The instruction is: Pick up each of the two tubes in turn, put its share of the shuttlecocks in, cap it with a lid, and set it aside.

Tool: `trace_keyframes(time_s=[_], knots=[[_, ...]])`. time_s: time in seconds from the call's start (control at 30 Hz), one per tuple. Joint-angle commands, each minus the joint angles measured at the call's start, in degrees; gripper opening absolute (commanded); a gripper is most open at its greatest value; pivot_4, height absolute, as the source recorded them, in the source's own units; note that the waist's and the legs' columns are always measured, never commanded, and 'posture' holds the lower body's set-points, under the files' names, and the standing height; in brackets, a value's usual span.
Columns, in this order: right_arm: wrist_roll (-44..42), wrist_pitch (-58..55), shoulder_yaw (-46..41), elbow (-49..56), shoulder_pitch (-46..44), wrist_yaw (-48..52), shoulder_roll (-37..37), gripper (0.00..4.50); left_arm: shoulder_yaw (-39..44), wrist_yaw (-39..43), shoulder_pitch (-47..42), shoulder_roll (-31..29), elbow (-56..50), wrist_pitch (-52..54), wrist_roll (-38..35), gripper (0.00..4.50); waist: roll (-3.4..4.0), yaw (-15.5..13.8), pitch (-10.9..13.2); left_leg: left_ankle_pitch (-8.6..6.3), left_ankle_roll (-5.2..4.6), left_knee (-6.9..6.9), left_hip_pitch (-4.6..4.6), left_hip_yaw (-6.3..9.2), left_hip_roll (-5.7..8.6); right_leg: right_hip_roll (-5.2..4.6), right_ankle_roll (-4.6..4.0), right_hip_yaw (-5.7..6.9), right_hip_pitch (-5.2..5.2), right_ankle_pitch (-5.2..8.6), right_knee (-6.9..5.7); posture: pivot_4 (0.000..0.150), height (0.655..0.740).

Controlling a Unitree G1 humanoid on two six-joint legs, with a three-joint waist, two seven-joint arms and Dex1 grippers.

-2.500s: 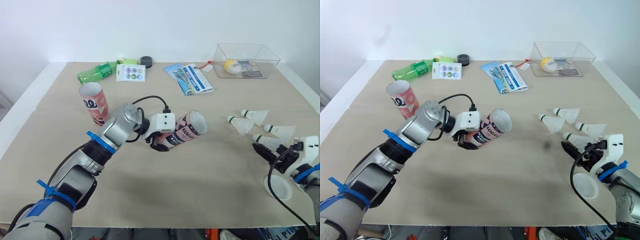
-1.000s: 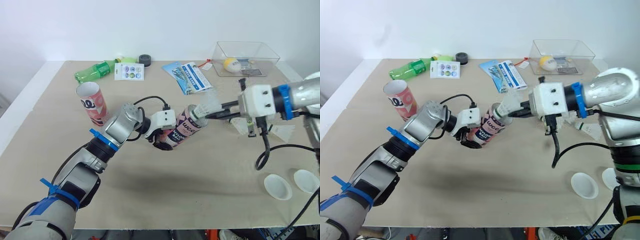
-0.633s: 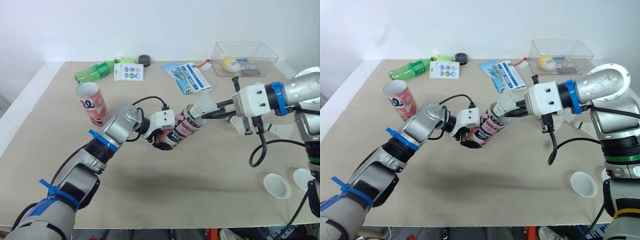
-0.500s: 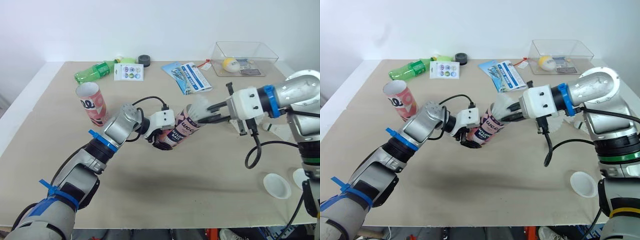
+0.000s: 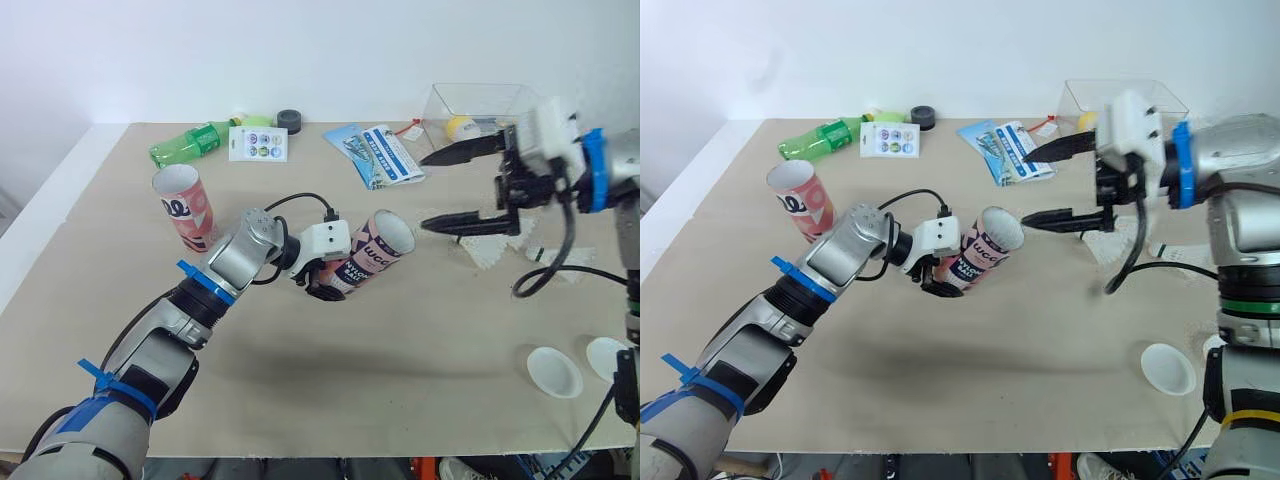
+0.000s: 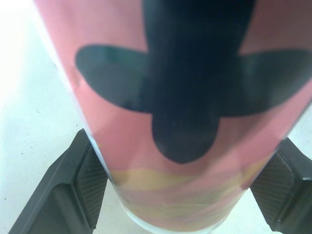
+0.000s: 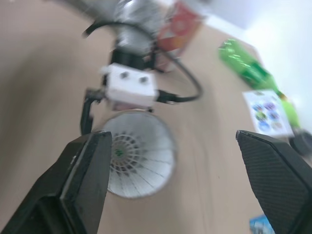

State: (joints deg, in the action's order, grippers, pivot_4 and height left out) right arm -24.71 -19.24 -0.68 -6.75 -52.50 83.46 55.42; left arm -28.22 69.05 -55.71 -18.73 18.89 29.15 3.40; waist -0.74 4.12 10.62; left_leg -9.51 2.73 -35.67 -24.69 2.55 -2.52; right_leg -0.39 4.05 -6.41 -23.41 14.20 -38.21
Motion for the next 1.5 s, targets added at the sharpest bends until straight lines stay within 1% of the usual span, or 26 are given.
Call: trace_keyframes(time_s=[0.03,0.07,0.1,0.2,0.23,0.27,0.33,0.37,0.47,0.6,0.73,0.93,1.13,1.33,1.43,1.5], knots=[[-0.6,0.0,-2.4,0.1,0.4,-2.1,-0.5,4.1,0.2,-0.2,-0.2,-0.2,-0.4,-0.2,0.2,3.71,0.0,0.1,0.0,0.0,0.0,0.01,0.03,0.0,0.0,0.01,0.0,0.0,0.02,0.0,0.0,0.15,0.74],[0.4,1.2,-2.0,0.1,0.7,-2.4,-0.8,3.94,0.2,-0.2,-0.3,-0.2,-0.4,-0.2,0.3,3.71,0.01,0.1,0.0,0.0,0.0,0.01,0.05,-0.01,0.0,0.01,0.0,-0.01,0.02,0.0,0.0,0.15,0.74],[1.6,2.8,-1.1,0.2,0.9,-2.5,-1.1,3.57,0.2,-0.2,-0.3,-0.1,-0.5,-0.1,0.2,3.71,0.01,0.1,0.0,0.0,0.0,0.01,0.06,-0.01,0.0,0.01,0.0,-0.01,0.03,0.0,-0.01,0.15,0.74],[3.8,4.2,2.2,2.4,0.8,-2.2,-2.5,2.18,0.1,0.0,-0.5,0.1,-1.0,0.1,0.1,3.71,0.01,0.1,0.0,0.01,-0.02,-0.01,0.06,-0.01,0.0,0.02,0.02,-0.01,0.03,-0.03,-0.03,0.15,0.74],[4.2,3.9,4.1,4.1,0.6,-1.5,-3.3,1.63,0.0,0.1,-0.7,0.2,-0.9,0.1,0.1,3.71,0.01,0.1,0.0,0.01,-0.02,-0.01,0.06,-0.01,0.0,0.02,0.03,-0.01,0.03,-0.03,-0.03,0.15,0.74],[4.6,3.8,5.8,5.6,0.5,-0.6,-3.8,1.27,0.1,0.0,-0.9,0.3,-0.8,0.0,0.0,3.71,0.01,0.1,0.0,0.01,-0.01,-0.01,0.06,-0.01,0.0,0.02,0.03,-0.01,0.03,-0.03,-0.03,0.15,0.74],[5.9,4.1,8.1,6.9,0.3,0.6,-4.3,0.23,0.2,0.0,-1.1,0.4,-0.2,-0.3,0.1,3.71,0.02,0.1,0.0,0.01,-0.02,0.0,0.06,0.0,0.0,0.03,0.03,-0.01,0.02,-0.02,-0.03,0.15,0.74],[7.6,5.4,10.1,6.7,0.0,1.3,-4.9,0.03,0.2,-0.1,-1.2,0.4,0.0,-0.4,0.1,3.71,0.02,0.1,0.0,0.01,-0.02,0.0,0.04,0.01,0.0,0.04,0.03,-0.01,0.01,-0.01,-0.03,0.15,0.74],[12.2,10.0,14.9,4.8,-1.4,3.6,-6.0,0.03,0.3,-0.2,-1.4,0.6,0.4,-0.7,0.2,3.71,0.01,0.0,0.0,0.01,-0.01,-0.05,-0.02,0.01,0.01,0.02,0.05,0.01,0.0,-0.01,-0.02,0.15,0.74],[16.5,15.1,18.5,1.0,-4.4,5.9,-7.7,0.03,0.3,-0.2,-1.5,0.6,0.5,-0.9,0.3,3.71,0.02,0.1,0.0,0.01,-0.01,-0.05,0.0,0.0,0.0,0.02,0.05,0.01,0.0,-0.01,-0.02,0.15,0.74],[21.9,20.9,22.7,-5.0,-9.0,7.5,-10.3,0.03,0.4,-0.4,-1.5,0.7,0.6,-1.0,0.3,3.71,0.02,0.1,0.0,0.01,-0.01,-0.05,0.02,0.02,0.0,0.03,0.03,0.02,0.01,-0.02,-0.03,0.15,0.74],[25.7,27.8,27.3,-13.5,-13.8,9.0,-14.4,0.03,0.4,-0.7,-1.4,1.0,0.3,-0.8,0.2,3.71,0.02,0.1,0.0,0.02,-0.01,-0.05,0.02,0.02,0.0,0.03,0.02,0.03,0.01,-0.03,-0.05,0.15,0.74],[25.4,31.8,30.5,-18.0,-16.3,9.0,-16.6,0.03,0.5,-1.1,-1.5,1.2,0.5,-0.8,0.1,3.71,0.02,0.2,0.0,0.02,-0.01,-0.05,0.06,0.03,-0.01,0.05,0.01,0.03,0.03,-0.03,-0.06,0.15,0.74],[22.9,33.0,30.9,-19.8,-18.0,9.0,-16.4,0.03,0.7,-1.5,-0.8,1.4,0.0,-0.4,-0.1,3.71,0.02,0.2,0.0,0.02,0.0,-0.05,0.1,0.03,-0.03,0.08,-0.01,0.03,0.03,-0.05,-0.13,0.15,0.74],[19.1,30.8,28.3,-19.7,-19.4,9.0,-15.9,0.03,0.6,-1.7,-0.1,1.3,-0.1,-0.5,0.0,3.71,0.02,0.2,0.0,0.02,0.0,-0.05,0.09,0.03,-0.02,0.08,-0.01,0.03,0.03,-0.04,-0.14,0.15,0.74],[14.1,28.0,27.0,-18.8,-20.8,9.0,-14.3,0.03,0.6,-1.6,0.4,1.2,-0.6,-0.3,-0.1,3.71,0.06,0.2,0.0,0.02,0.0,-0.05,0.08,0.03,-0.02,0.07,-0.02,0.03,0.01,-0.04,-0.14,0.15,0.74]])
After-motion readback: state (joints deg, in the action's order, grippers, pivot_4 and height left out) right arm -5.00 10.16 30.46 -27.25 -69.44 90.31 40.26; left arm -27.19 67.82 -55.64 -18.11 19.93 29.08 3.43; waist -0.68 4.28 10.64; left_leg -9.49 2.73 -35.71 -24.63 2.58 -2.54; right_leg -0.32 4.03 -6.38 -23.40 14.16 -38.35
